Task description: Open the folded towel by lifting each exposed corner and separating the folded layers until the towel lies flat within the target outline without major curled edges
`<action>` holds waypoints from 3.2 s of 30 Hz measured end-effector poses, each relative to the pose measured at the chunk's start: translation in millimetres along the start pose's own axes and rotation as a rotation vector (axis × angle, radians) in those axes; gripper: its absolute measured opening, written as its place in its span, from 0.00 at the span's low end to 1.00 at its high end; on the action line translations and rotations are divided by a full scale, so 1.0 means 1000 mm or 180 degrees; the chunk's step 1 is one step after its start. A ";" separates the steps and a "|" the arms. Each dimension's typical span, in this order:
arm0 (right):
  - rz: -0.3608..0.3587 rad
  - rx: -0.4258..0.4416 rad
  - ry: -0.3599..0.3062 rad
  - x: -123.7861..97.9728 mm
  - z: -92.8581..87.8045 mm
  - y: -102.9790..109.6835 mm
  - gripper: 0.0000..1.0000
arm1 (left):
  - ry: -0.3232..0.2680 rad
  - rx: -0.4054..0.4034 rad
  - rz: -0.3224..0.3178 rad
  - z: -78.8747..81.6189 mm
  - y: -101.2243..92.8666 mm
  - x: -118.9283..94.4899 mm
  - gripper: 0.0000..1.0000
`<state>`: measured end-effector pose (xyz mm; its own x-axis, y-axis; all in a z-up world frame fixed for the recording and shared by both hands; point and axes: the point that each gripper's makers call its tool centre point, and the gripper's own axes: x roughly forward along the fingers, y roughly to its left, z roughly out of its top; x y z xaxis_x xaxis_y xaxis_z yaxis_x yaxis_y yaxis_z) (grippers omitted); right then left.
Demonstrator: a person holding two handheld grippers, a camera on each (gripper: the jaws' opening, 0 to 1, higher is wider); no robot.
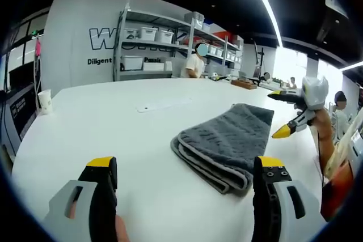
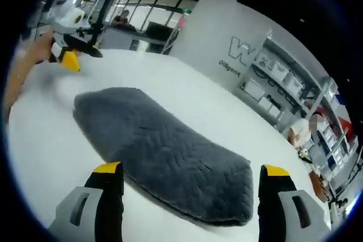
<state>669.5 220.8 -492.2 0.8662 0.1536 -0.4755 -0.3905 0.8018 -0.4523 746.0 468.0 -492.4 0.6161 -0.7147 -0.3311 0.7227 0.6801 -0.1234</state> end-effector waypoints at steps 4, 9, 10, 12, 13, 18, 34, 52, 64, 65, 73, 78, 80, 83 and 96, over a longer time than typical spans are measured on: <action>0.0230 -0.0113 -0.0215 0.005 0.024 0.026 0.99 | -0.0051 -0.0044 0.0004 0.002 0.002 -0.002 0.99; 0.0564 -0.0350 -0.0267 0.011 0.043 0.066 0.90 | -0.0060 -0.0060 0.0014 0.002 0.003 -0.002 0.99; 0.0630 -0.0385 -0.0274 0.012 0.045 0.074 0.87 | -0.0063 -0.0059 0.0009 0.003 0.002 -0.002 0.99; 0.0724 -0.0475 -0.0288 0.014 0.049 0.086 0.84 | -0.0065 -0.0057 0.0005 0.003 0.002 -0.002 0.99; 0.0744 -0.0497 -0.0288 0.015 0.050 0.090 0.83 | -0.0069 -0.0055 0.0003 0.003 0.002 -0.003 0.99; 0.0905 -0.0658 -0.0354 0.021 0.057 0.112 0.73 | -0.0089 -0.0068 0.0000 0.004 0.001 -0.004 0.99; 0.1342 -0.0977 -0.0493 0.046 0.062 0.166 0.45 | -0.0109 -0.0071 0.0006 0.006 0.000 -0.009 0.99; 0.1524 -0.0445 -0.0779 0.045 0.074 0.157 0.00 | -0.0113 -0.0072 0.0017 0.008 0.001 -0.011 0.99; 0.1313 0.0488 -0.1283 0.022 0.107 0.084 0.00 | -0.0105 -0.0070 0.0030 0.008 0.003 -0.012 0.99; 0.1276 0.0533 -0.1319 0.019 0.109 0.076 0.00 | -0.0108 -0.0064 0.0031 0.008 0.003 -0.012 0.99; 0.0850 0.0731 -0.1540 -0.002 0.114 0.017 0.00 | -0.0080 -0.0067 0.0034 0.006 0.004 -0.011 0.99; 0.0615 0.0813 -0.1590 -0.011 0.109 -0.011 0.00 | -0.0054 -0.0051 0.0020 0.004 0.003 -0.009 0.99; 0.0479 0.0869 -0.1592 -0.014 0.104 -0.026 0.00 | -0.0046 -0.0047 0.0016 0.004 0.002 -0.008 0.99; 0.0274 0.0984 -0.1593 -0.017 0.095 -0.048 0.00 | -0.0037 -0.0047 0.0020 0.003 0.003 -0.008 0.99; -0.0501 0.1327 -0.1611 -0.055 0.053 -0.132 0.00 | 0.0003 -0.0041 0.0030 0.000 0.004 -0.006 0.99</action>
<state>690.2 137.6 -366.5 0.9819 0.1868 0.0303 -0.1825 0.9770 -0.1099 744.6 475.1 -490.8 0.6225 -0.7082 -0.3331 0.7128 0.6888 -0.1324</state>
